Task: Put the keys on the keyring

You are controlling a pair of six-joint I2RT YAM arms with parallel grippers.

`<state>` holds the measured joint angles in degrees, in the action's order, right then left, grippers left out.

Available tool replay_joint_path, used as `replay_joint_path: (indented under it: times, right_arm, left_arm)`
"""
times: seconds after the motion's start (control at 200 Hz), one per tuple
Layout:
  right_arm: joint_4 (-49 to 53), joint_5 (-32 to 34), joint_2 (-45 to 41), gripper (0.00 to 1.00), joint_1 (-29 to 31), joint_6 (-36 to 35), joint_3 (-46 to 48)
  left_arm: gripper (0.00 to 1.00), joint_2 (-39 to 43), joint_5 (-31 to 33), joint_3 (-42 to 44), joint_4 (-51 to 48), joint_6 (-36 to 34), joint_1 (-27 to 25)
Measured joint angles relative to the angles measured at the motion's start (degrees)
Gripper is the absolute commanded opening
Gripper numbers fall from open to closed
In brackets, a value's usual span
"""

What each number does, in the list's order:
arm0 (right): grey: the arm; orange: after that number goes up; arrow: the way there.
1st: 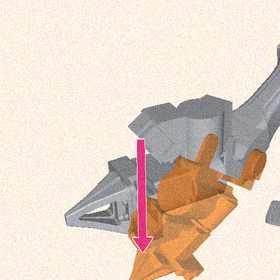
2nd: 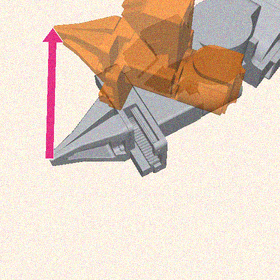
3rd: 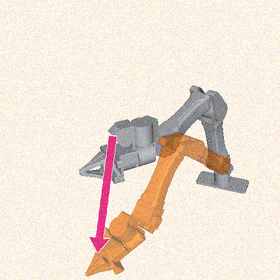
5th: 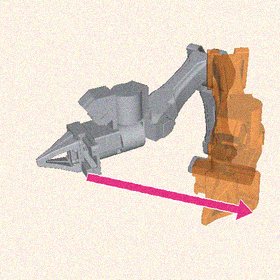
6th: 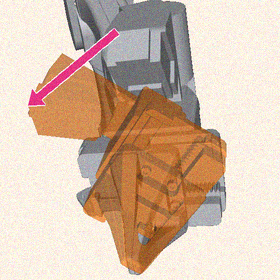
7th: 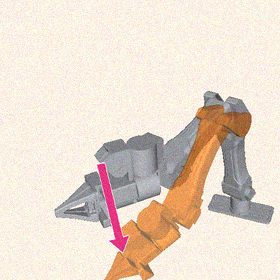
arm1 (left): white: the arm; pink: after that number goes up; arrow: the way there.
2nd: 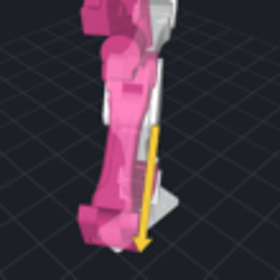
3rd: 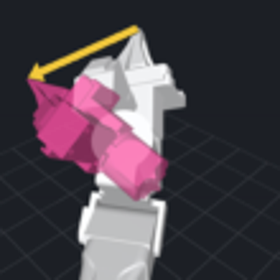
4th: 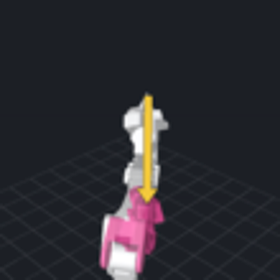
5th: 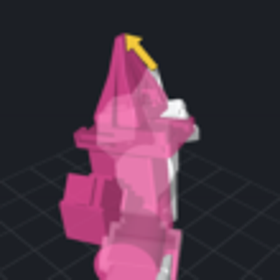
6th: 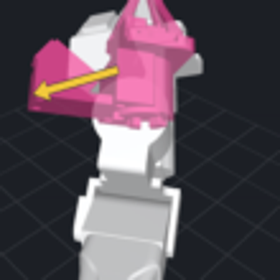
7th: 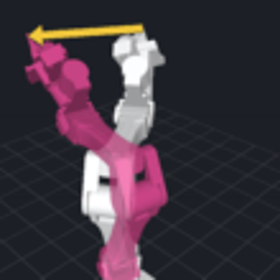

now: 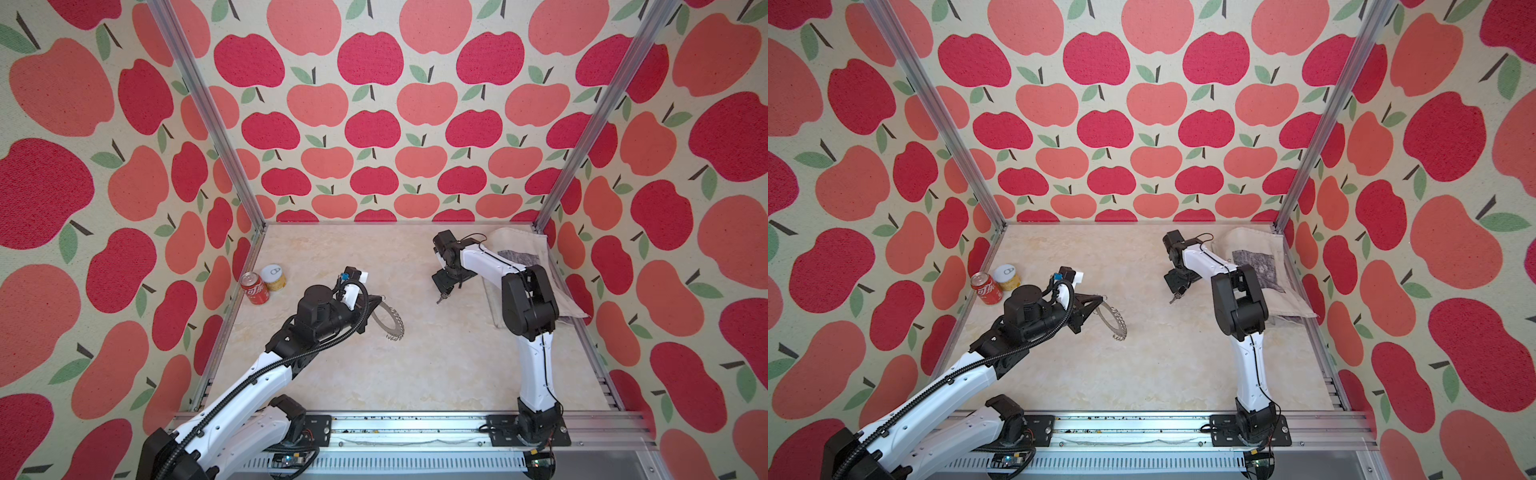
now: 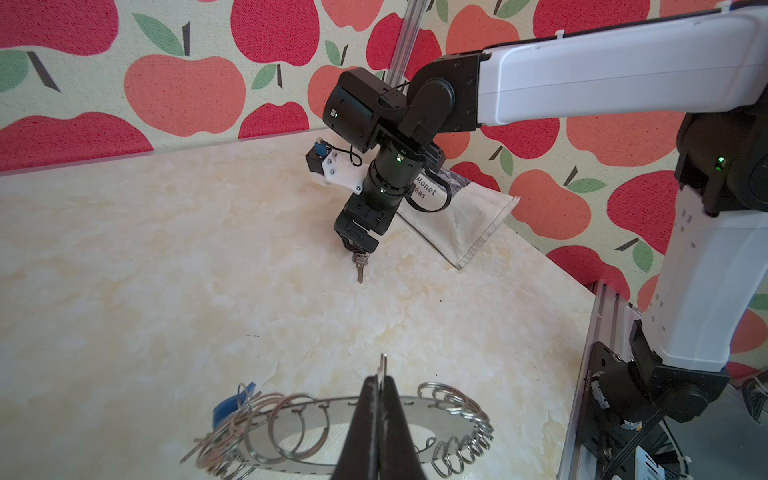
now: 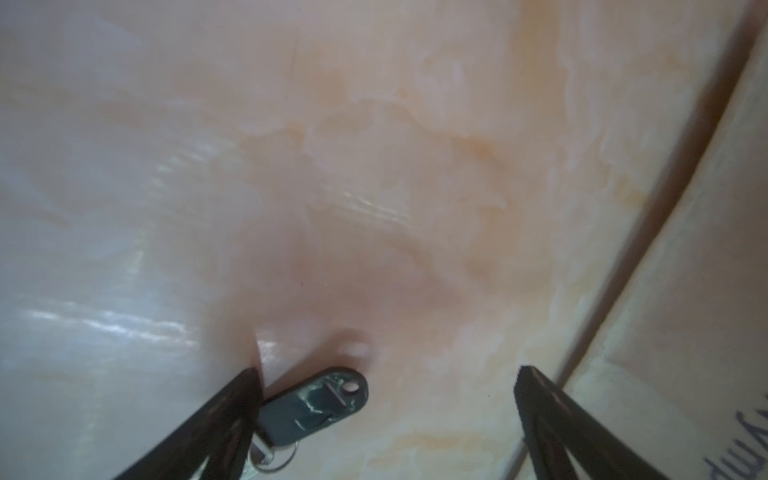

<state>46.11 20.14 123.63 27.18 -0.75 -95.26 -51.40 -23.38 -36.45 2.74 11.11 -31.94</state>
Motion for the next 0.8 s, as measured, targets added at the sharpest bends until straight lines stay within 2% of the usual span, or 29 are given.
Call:
replay_joint_path:
  times: [0.24,0.48,0.585,0.71,0.8]
  right_arm:
    - [1.5,-0.9,-10.5,0.95,1.5,6.4,16.0]
    - [1.6,-8.2,-20.7,0.95,8.2,15.1,30.0]
    - [2.6,-12.0,-23.7,0.95,10.6,17.7,32.7]
    - [3.1,-12.3,-29.0,0.92,11.3,19.2,32.6]
    - [2.0,-12.8,-33.4,0.81,11.3,20.1,32.5]
  left_arm:
    - [0.0,0.2,-0.6,0.0,0.0,0.0,0.0]
    - [0.0,0.5,-0.6,0.0,-0.3,0.0,-0.5]
    - [0.0,0.5,-0.6,0.0,-0.5,0.0,-0.8]
    - [0.0,0.5,-0.6,0.0,-0.7,0.0,-1.0]
    - [0.0,0.5,-0.6,0.0,-0.9,0.0,-1.1]
